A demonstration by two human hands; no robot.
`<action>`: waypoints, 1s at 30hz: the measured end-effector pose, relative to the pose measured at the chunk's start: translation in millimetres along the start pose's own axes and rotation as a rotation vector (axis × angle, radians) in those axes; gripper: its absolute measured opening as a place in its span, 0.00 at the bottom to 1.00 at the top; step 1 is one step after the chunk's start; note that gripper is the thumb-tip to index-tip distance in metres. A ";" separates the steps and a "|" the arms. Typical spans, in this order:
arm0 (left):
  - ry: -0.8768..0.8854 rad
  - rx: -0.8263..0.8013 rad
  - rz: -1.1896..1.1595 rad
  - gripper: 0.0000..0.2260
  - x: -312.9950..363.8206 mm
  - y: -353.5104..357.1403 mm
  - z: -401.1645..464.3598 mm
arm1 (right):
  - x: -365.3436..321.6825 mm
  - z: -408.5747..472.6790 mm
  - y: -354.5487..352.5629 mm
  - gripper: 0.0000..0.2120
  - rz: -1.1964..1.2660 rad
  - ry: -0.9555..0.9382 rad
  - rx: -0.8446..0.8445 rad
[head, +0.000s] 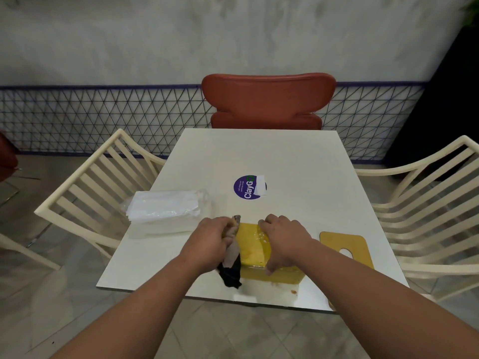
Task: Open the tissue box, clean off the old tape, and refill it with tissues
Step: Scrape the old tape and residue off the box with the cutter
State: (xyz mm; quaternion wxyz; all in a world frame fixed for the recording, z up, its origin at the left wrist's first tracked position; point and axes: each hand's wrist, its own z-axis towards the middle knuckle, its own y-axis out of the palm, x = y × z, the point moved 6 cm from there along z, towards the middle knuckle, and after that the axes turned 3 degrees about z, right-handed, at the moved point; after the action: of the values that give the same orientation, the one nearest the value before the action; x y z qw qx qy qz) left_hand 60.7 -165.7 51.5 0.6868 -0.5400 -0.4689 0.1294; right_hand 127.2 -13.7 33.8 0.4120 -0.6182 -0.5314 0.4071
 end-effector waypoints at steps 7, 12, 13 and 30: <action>0.087 0.010 0.327 0.35 -4.4 38.4 -18.5 | 0.1 0.2 0.3 0.52 -0.012 0.005 -0.005; 0.160 0.059 0.234 0.21 9.0 36.3 -7.6 | 0.3 1.1 -0.3 0.53 -0.024 -0.001 -0.014; 0.152 0.075 0.230 0.18 9.8 34.7 0.3 | 0.6 1.3 0.0 0.53 -0.026 -0.003 -0.016; 0.136 0.142 0.140 0.16 -9.0 18.5 18.1 | 1.6 1.3 0.3 0.55 -0.025 0.000 -0.008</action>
State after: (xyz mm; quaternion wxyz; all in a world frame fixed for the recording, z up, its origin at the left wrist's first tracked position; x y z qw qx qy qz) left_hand 47.8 -153.6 30.5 0.7426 -0.5292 -0.3721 0.1732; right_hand 126.2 -12.0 32.9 0.4145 -0.6131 -0.5409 0.3997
